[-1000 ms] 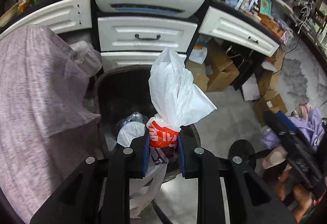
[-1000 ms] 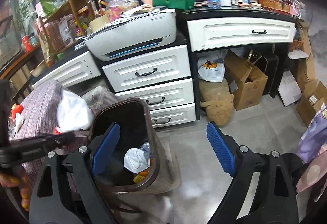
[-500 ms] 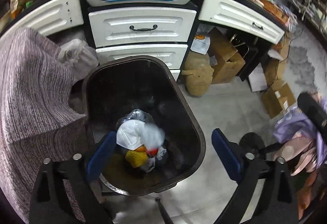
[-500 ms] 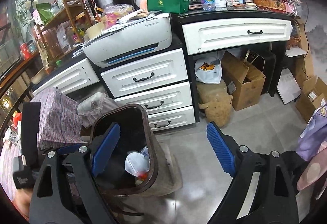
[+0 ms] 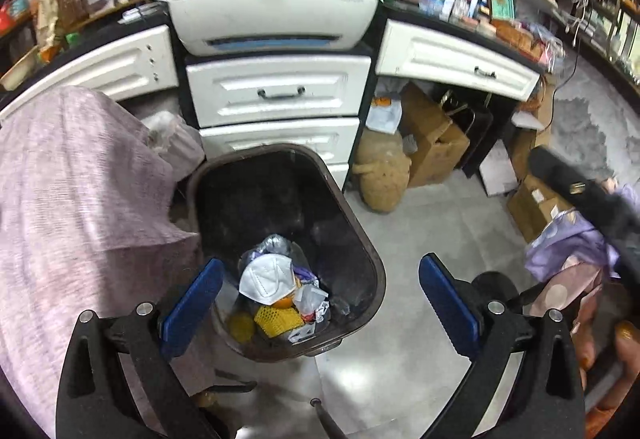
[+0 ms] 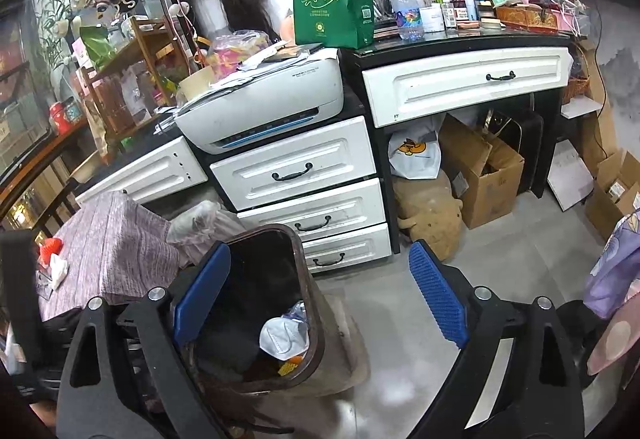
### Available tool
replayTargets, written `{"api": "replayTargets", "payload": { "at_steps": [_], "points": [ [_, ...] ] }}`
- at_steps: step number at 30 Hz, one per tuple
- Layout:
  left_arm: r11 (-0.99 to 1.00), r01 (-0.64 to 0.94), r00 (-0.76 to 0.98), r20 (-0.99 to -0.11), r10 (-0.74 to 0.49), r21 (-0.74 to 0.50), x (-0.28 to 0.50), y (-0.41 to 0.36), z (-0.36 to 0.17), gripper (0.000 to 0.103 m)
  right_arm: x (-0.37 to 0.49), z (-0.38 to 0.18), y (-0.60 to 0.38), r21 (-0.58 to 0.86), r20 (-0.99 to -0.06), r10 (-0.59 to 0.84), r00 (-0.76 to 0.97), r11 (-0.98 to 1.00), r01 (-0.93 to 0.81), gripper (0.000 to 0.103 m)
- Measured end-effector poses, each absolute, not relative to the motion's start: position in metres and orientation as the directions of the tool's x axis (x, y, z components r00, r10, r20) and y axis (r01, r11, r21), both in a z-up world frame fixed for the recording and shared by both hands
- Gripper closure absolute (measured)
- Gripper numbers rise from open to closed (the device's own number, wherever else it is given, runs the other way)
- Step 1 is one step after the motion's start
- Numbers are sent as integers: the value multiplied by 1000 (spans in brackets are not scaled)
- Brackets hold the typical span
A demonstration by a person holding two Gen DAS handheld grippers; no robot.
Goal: Collect trash
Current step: 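Move both grippers back over the table toward the milk carton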
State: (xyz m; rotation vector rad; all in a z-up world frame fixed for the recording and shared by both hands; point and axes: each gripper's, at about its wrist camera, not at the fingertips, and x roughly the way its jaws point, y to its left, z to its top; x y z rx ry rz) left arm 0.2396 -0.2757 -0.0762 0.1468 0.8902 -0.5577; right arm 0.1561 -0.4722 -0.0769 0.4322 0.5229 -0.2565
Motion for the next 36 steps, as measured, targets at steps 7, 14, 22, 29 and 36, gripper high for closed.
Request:
{"api": "replayTargets", "payload": {
  "at_steps": [7, 14, 22, 29, 36],
  "points": [
    [861, 496, 565, -712, -417, -110, 220, -234, -40, 6, 171, -77, -457, 344, -546, -55, 836, 895, 284, 13],
    [894, 439, 630, -682, -373, -83, 207, -181, -22, 6, 190, -70, -409, 337, -552, 74, 830, 931, 141, 13],
    [942, 322, 674, -676, -297, -94, 197, -110, -19, 6, 211, -58, -343, 316, -550, 228, 803, 947, -52, 13],
    [978, 190, 707, -680, -194, -82, 186, -40, -21, 6, 225, -50, -287, 321, -562, 356, 747, 926, -199, 13],
    [996, 46, 713, -696, -82, -70, 172, 33, -28, 6, 235, -40, -236, 315, -573, 458, 679, 889, -333, 13]
  ]
}}
